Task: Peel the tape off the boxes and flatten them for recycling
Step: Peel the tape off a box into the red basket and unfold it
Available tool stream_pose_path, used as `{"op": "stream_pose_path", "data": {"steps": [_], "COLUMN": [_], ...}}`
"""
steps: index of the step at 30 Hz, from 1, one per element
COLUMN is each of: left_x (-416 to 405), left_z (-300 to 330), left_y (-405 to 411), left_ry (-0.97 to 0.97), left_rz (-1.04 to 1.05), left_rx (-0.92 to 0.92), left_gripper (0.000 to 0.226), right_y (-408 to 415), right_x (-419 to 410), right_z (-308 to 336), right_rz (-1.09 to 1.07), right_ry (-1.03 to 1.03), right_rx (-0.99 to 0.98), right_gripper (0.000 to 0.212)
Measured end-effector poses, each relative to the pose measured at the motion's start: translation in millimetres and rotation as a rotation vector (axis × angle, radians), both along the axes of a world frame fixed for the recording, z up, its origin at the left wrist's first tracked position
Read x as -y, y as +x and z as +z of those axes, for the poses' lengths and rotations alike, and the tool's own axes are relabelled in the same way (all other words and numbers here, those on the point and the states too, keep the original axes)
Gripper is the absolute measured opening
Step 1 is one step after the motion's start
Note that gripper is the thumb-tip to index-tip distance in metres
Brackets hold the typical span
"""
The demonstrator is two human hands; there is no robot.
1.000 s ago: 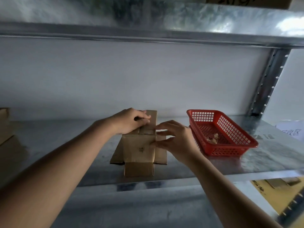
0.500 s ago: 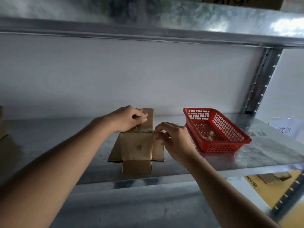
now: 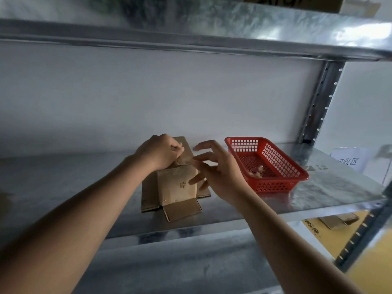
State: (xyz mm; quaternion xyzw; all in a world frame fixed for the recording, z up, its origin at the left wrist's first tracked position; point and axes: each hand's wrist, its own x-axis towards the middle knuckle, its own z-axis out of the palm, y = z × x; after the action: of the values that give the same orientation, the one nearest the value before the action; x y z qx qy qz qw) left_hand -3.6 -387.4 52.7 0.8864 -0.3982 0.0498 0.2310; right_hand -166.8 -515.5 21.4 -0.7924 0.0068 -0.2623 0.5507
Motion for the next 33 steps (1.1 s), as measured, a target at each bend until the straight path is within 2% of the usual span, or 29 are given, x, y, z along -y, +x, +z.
{"op": "stream_pose_path", "data": {"steps": [2, 5, 7, 11, 14, 18, 23, 28, 30, 33], "left_x": [-3, -13, -16, -15, -15, -11, -10, -9, -9, -10], "left_z": [1, 6, 5, 0, 0, 0, -2, -3, -2, 0], "left_y": [4, 12, 14, 12, 13, 14, 15, 17, 17, 15], "left_ry": [0.017, 0.105, 0.128, 0.142, 0.135, 0.148, 0.145, 0.129, 0.128, 0.158], "left_rz": [-0.026, -0.065, -0.079, -0.076, -0.079, -0.083, -0.076, -0.065, -0.063, -0.078], "left_rx": [-0.027, -0.14, -0.165, -0.119, -0.115, -0.093, -0.084, -0.087, -0.086, -0.084], "left_gripper": [0.037, 0.044, 0.046, 0.047, 0.047, 0.047, 0.048, 0.048, 0.048, 0.048], "right_y": [0, 5, 11, 17, 17, 14, 14, 7, 8, 10], "right_x": [2, 2, -3, -10, -6, -9, -13, -3, 0, -5], "right_z": [1, 1, 1, 2, 6, 16, 29, 43, 42, 32], "right_rz": [0.078, 0.027, -0.118, -0.321, -0.413, -0.376, -0.252, -0.061, -0.052, -0.237], "right_ry": [0.286, 0.348, 0.177, -0.403, -0.569, -0.711, -0.759, -0.626, -0.599, -0.578], "right_rx": [-0.047, -0.064, -0.019, 0.124, 0.097, -0.057, -0.26, -0.428, -0.428, -0.279], "right_gripper": [0.027, 0.008, 0.012, 0.014, 0.019, 0.026, 0.032, 0.028, 0.029, 0.019]}}
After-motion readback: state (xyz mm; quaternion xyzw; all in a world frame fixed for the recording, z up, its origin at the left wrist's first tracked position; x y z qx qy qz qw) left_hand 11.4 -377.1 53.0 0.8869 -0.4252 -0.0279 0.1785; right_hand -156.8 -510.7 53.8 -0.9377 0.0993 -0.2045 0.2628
